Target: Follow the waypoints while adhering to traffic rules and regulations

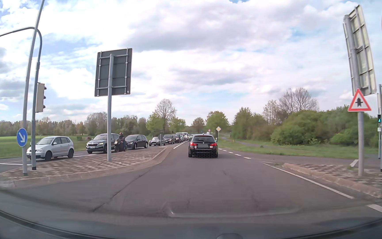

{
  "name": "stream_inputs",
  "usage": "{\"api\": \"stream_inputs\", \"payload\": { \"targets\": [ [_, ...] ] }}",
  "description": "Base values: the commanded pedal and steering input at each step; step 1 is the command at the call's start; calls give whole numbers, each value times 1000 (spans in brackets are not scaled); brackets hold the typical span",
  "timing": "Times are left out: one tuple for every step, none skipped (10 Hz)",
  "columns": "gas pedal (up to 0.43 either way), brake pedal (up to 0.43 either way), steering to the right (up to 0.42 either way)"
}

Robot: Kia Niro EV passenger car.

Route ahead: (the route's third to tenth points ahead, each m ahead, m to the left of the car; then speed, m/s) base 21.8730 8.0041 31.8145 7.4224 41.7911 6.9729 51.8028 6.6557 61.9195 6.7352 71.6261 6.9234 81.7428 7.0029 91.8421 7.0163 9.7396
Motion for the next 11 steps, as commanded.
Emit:
{"api": "stream_inputs", "payload": {
  "targets": [
    [150,0,-24],
    [150,0,-21],
    [150,0,-20],
    [150,0,-18],
    [177,0,-15],
    [189,0,-13],
    [189,0,-10],
    [189,0,-10],
    [189,0,-8],
    [189,0,-8],
    [189,0,-8]
  ]
}}
